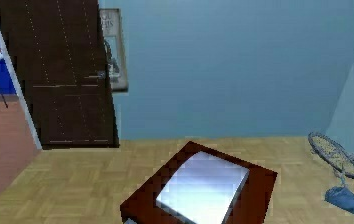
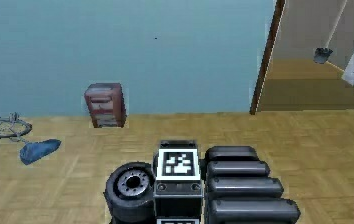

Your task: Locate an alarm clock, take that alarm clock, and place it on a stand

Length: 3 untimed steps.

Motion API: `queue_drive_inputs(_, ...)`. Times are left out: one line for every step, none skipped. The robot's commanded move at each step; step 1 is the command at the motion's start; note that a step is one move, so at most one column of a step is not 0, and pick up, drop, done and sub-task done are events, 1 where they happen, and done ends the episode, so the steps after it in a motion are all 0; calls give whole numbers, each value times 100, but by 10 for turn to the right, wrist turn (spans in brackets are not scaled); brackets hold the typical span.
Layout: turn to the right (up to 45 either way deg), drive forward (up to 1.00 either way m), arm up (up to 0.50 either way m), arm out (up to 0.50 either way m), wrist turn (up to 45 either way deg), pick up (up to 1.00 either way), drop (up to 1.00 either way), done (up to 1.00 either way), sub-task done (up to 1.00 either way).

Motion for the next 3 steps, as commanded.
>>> queue_drive_inputs(450,0,0,0,0,0,0,0,0)
queue_drive_inputs(450,0,0,0,0,0,0,0,0)
queue_drive_inputs(450,0,0,0,0,0,0,0,0)
